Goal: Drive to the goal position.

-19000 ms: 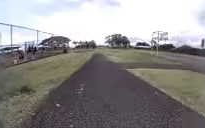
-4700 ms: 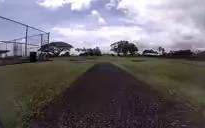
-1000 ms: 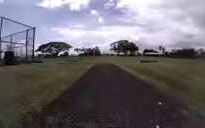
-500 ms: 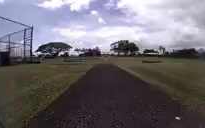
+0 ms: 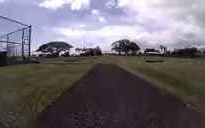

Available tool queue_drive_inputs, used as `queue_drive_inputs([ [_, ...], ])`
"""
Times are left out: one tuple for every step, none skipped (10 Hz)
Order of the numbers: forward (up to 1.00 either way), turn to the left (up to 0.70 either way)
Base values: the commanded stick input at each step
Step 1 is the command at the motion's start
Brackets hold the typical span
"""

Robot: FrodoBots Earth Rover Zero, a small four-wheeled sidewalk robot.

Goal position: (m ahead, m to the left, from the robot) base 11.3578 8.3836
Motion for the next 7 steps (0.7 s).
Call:
queue_drive_inputs([
  [0.70, -0.05],
  [0.70, -0.20],
  [0.70, -0.28],
  [0.70, -0.19],
  [0.70, 0.01],
  [0.70, 0.01],
  [0.70, 0.01],
])
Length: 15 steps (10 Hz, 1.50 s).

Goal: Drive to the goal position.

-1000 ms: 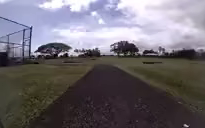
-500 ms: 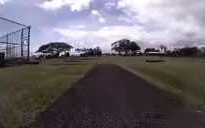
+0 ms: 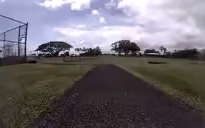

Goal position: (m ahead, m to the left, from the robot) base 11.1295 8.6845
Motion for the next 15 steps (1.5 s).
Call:
queue_drive_inputs([
  [0.70, 0.01],
  [0.70, 0.01],
  [0.70, 0.01],
  [0.70, 0.01],
  [0.70, 0.01],
  [0.70, 0.01],
  [0.70, 0.01],
  [0.70, 0.01],
  [0.70, 0.01],
  [0.70, 0.01],
  [0.70, 0.01],
  [0.70, 0.01],
  [0.70, 0.01],
  [0.70, 0.01],
  [0.70, 0.01],
])
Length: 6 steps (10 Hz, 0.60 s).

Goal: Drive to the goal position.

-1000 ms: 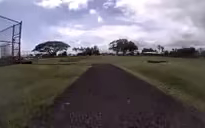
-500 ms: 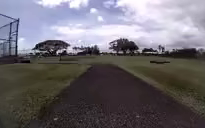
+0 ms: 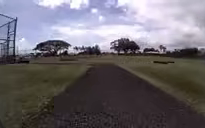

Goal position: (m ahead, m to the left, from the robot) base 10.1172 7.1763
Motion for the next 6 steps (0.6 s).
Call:
queue_drive_inputs([
  [0.70, 0.01],
  [0.70, 0.01],
  [0.70, 0.01],
  [0.70, 0.01],
  [0.70, 0.01],
  [0.70, 0.01],
])
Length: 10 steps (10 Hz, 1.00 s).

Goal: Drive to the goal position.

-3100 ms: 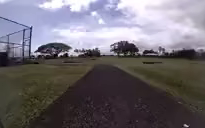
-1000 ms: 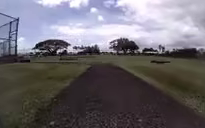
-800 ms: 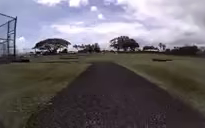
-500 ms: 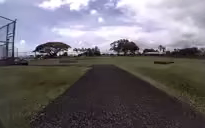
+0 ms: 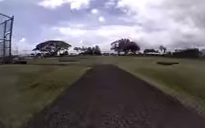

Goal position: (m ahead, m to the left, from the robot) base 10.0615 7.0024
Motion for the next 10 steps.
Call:
queue_drive_inputs([
  [0.70, 0.01],
  [0.70, 0.01],
  [0.70, 0.01],
  [0.70, 0.01],
  [0.70, 0.01],
  [0.70, 0.01],
  [0.70, 0.01],
  [0.70, 0.01],
  [0.70, 0.01],
  [0.70, 0.01],
])
